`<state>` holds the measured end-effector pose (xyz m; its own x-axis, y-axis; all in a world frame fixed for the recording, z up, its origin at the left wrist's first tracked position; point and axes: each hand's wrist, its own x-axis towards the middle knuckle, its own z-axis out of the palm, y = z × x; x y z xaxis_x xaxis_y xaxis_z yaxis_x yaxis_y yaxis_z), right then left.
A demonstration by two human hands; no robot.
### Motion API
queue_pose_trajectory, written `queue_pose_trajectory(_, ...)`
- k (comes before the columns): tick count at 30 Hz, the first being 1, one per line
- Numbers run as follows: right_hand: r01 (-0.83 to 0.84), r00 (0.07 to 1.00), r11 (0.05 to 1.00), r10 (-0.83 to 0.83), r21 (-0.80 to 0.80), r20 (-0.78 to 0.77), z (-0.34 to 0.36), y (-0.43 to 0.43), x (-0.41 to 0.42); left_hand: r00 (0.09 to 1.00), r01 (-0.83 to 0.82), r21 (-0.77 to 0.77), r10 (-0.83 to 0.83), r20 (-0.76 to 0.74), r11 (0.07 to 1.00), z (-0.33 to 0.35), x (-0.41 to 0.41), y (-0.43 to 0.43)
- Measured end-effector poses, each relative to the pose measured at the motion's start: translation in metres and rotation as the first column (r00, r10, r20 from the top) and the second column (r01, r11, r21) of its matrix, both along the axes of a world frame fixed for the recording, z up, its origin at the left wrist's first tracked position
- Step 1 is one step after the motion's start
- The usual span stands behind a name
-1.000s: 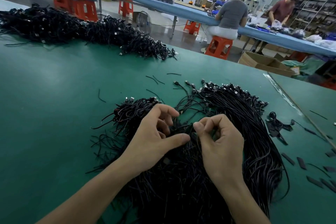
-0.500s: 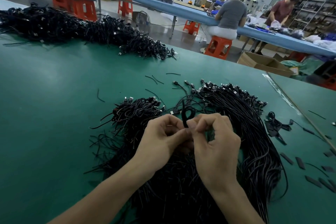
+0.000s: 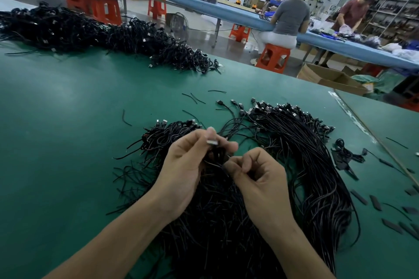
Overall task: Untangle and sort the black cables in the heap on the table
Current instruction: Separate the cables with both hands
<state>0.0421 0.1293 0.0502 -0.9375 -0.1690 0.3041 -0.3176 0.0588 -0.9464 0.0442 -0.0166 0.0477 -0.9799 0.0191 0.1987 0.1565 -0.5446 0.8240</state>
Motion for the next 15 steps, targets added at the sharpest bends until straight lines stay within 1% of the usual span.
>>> queue_pose_trajectory(2,0.018,1.000,1.000,-0.018,-0.017,0.000,0.000,0.004,-0.003,1.000,-0.006,-0.137,0.001,-0.031,0.991,-0.001,0.000,-0.006)
queue_pose_trajectory(3,0.044,0.999,0.999,-0.044,-0.010,-0.002,0.000,0.006,-0.005,1.000,-0.005,-0.211,0.000,-0.023,0.977,-0.004,0.000,-0.008)
queue_pose_trajectory(5,0.132,0.991,0.991,-0.131,0.033,-0.034,0.000,0.010,-0.008,0.999,-0.006,-0.384,0.022,0.037,0.923,-0.011,0.001,-0.009)
queue_pose_trajectory(6,0.179,0.982,0.982,-0.176,0.055,-0.066,0.001,0.012,-0.009,0.997,0.001,-0.431,0.030,0.065,0.903,-0.013,0.001,-0.008)
queue_pose_trajectory(9,0.270,0.951,0.955,-0.245,0.122,-0.190,0.004,0.013,-0.008,0.993,-0.025,-0.531,0.081,0.082,0.847,-0.019,0.001,-0.001)
queue_pose_trajectory(11,0.302,0.936,0.942,-0.264,0.146,-0.234,0.005,0.012,-0.007,0.988,-0.060,-0.582,0.133,0.083,0.811,-0.021,0.000,0.002)
queue_pose_trajectory(13,0.315,0.932,0.940,-0.280,0.129,-0.232,0.004,0.010,-0.006,0.989,-0.045,-0.565,0.118,0.093,0.824,-0.022,0.000,0.005)
queue_pose_trajectory(15,0.284,0.947,0.957,-0.271,0.060,-0.173,0.004,0.007,-0.004,0.990,-0.024,-0.543,0.097,0.107,0.839,-0.020,0.000,0.007)
